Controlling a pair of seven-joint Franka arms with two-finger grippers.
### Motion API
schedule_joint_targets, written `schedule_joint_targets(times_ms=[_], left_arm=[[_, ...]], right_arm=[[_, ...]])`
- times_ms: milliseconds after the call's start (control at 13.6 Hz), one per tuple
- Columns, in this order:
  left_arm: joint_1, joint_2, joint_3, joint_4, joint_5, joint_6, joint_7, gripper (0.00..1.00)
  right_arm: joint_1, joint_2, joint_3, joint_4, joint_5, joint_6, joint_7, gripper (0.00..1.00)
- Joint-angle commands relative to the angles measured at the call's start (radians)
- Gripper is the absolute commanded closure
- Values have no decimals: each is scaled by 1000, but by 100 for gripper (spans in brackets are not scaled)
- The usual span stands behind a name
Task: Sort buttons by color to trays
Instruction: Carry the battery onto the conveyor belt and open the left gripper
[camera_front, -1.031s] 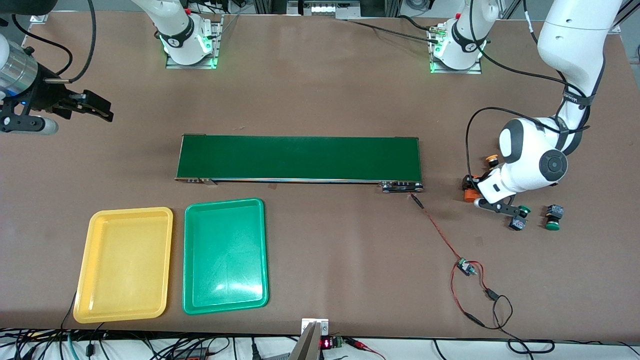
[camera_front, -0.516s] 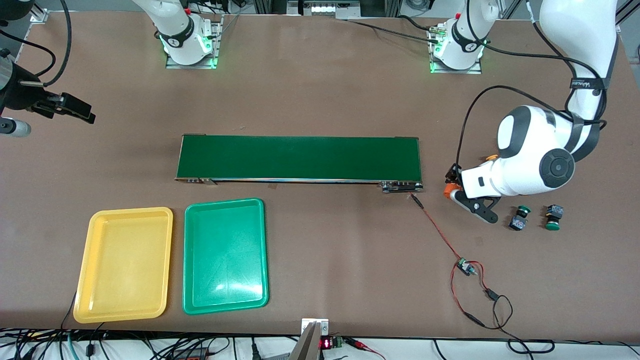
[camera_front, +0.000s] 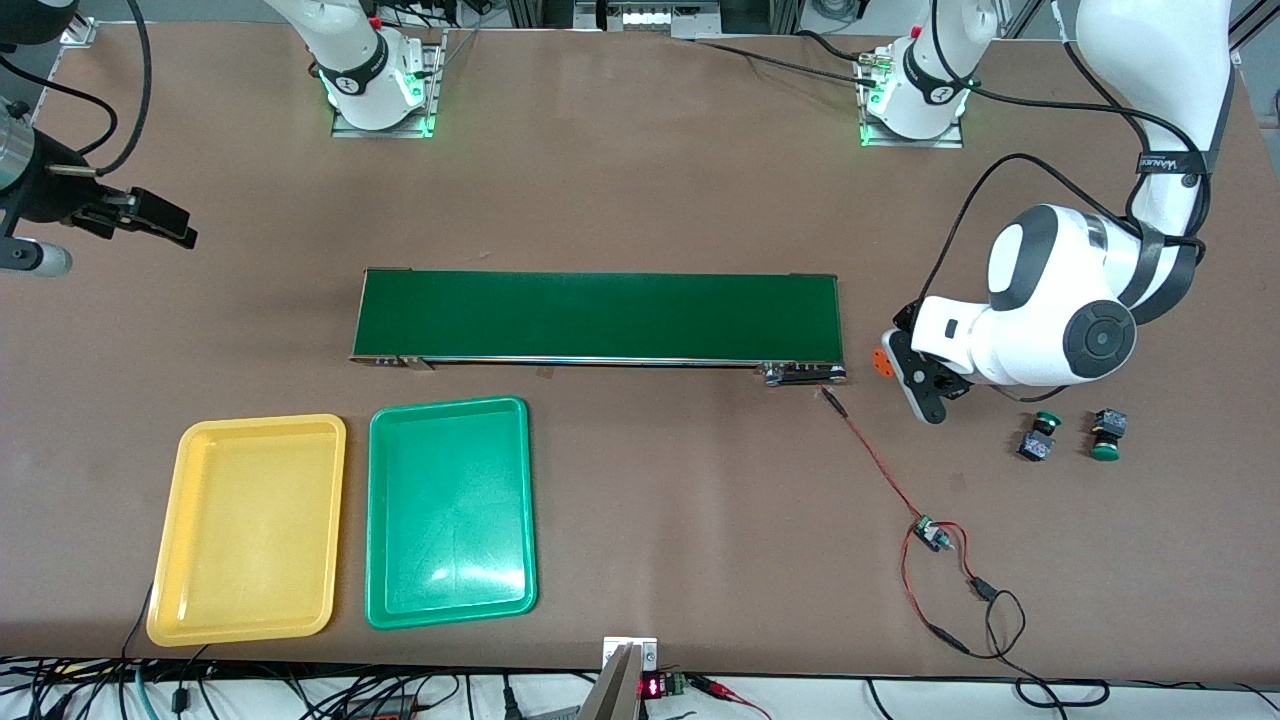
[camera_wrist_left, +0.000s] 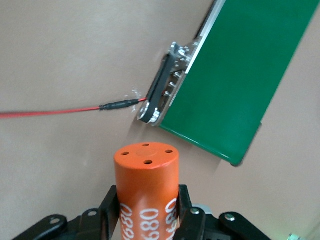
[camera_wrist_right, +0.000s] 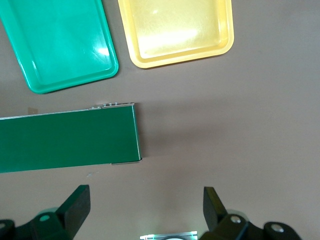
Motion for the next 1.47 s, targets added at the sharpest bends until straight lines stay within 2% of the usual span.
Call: schedule_joint_targets(times_ms=[0, 368, 516, 663, 737, 1031, 1179, 1400], left_arm=[[0, -23, 2, -14, 4, -17, 95, 100], [0, -20, 2, -26, 5, -14, 201, 100], [-20, -44, 2, -84, 4, 13, 249, 100], [-19, -105, -6, -203, 1, 105, 334, 100], [-14, -127, -17, -242, -8, 130, 367, 100], [-11, -185, -110, -294, -7, 148, 376, 100], [-12, -202, -133, -362, -7, 244, 376, 100], [-22, -185, -172, -414, -7, 370, 363, 100]], right_arm=[[-1, 5, 5, -8, 5, 8, -4, 0], [-1, 5, 7, -8, 6, 8, -6, 0], [-1, 5, 7, -8, 6, 8, -6, 0], [-1, 4, 7, -8, 8, 8, -6, 0], [-1, 4, 7, -8, 8, 8, -6, 0], [-1, 4, 7, -8, 8, 8, -6, 0], [-3, 5, 7, -8, 10, 6, -6, 0], [-6, 7, 5, -10, 13, 8, -6, 0]])
